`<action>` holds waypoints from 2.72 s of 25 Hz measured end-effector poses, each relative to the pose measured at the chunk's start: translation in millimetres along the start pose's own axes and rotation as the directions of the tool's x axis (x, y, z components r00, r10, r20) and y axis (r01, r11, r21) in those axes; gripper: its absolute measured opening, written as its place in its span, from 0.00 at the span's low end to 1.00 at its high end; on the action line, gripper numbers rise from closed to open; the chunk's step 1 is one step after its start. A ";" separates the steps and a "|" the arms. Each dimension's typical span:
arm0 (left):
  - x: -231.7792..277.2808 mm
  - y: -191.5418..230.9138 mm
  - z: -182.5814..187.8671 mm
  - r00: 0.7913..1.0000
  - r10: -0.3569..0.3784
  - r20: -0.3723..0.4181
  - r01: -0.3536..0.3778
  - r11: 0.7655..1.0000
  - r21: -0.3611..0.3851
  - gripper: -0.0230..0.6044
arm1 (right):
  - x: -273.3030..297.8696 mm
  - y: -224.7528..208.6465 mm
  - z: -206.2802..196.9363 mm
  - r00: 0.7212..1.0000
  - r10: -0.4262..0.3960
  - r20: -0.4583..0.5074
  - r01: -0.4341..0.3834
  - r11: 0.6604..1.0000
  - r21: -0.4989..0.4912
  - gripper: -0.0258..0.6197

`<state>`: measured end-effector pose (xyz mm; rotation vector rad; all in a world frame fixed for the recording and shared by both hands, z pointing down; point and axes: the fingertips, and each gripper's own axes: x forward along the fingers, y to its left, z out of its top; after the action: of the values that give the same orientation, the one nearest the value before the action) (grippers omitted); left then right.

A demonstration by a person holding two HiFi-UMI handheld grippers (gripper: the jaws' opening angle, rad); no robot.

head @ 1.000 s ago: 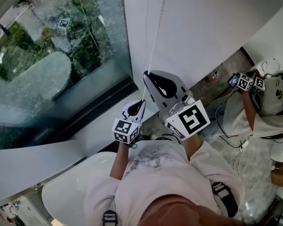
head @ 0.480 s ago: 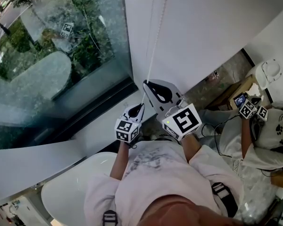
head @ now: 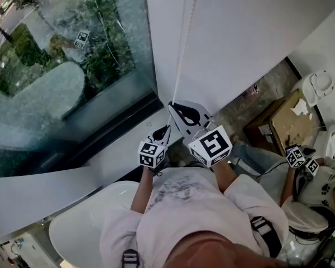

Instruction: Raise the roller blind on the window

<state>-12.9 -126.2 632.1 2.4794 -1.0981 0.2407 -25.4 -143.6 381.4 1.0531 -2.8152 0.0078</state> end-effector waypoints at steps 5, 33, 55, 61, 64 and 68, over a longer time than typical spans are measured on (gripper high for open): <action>3.9 2.7 -15.9 0.999 -0.004 -0.038 0.003 1.000 -0.014 0.05 | 0.4 0.4 -16.3 0.999 -0.004 -0.033 0.005 1.000 0.013 0.13; -99.0 -52.7 206.0 0.945 -0.097 0.312 0.045 0.984 0.170 0.14 | -3.1 -4.5 -19.8 1.000 0.010 0.008 -0.010 1.000 -0.004 0.13; -87.3 -93.6 325.1 0.920 -0.150 0.361 0.026 0.945 0.326 0.06 | 1.2 2.0 -18.4 1.000 0.022 0.005 -0.022 1.000 -0.008 0.13; -82.5 -90.0 313.0 0.925 -0.137 0.353 0.020 0.948 0.317 0.06 | 3.5 2.2 -31.0 0.999 0.024 -0.030 -0.024 1.000 -0.007 0.13; -79.8 -85.3 302.9 0.930 -0.128 0.343 0.020 0.954 0.301 0.06 | 4.8 3.1 -42.8 0.998 0.024 -0.054 -0.024 1.000 0.003 0.13; -74.8 -76.2 286.9 0.938 -0.111 0.328 0.019 0.962 0.271 0.06 | 8.1 4.2 -60.9 0.995 0.026 -0.094 -0.025 1.000 0.013 0.13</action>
<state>-9.9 -156.4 327.5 2.8698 -1.1777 -0.0753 -26.6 -142.5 443.0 0.9923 -2.7466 0.0754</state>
